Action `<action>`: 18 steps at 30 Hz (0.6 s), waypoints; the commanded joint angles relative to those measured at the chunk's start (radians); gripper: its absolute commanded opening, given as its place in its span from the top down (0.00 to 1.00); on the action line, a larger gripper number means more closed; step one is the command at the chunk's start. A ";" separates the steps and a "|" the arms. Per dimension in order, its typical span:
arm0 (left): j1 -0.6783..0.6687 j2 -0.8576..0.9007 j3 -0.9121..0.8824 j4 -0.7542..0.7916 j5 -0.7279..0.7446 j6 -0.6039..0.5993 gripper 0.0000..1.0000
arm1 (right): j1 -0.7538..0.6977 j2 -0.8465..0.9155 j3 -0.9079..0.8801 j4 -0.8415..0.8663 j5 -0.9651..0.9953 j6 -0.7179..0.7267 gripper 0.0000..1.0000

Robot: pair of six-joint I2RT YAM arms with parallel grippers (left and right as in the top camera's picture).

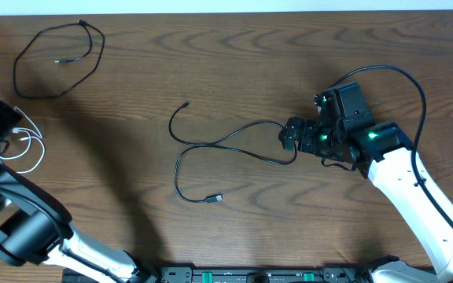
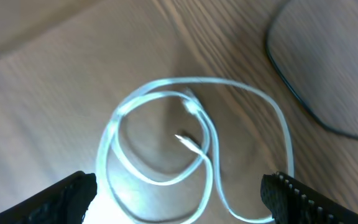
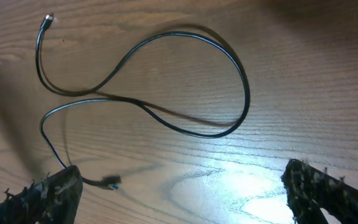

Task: Untangle cables

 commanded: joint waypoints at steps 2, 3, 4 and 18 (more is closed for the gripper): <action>0.006 0.067 0.000 0.045 0.410 0.006 0.10 | 0.005 0.000 -0.007 0.008 0.005 -0.002 0.01; 0.005 0.076 0.000 0.058 0.459 0.005 0.10 | 0.005 0.000 -0.007 0.008 0.005 -0.002 0.01; 0.002 0.084 0.000 0.072 0.499 0.006 0.10 | 0.005 0.000 -0.007 0.010 0.005 -0.002 0.01; -0.007 0.101 0.000 -0.013 0.076 0.018 0.57 | 0.005 0.000 -0.007 0.011 0.005 -0.002 0.01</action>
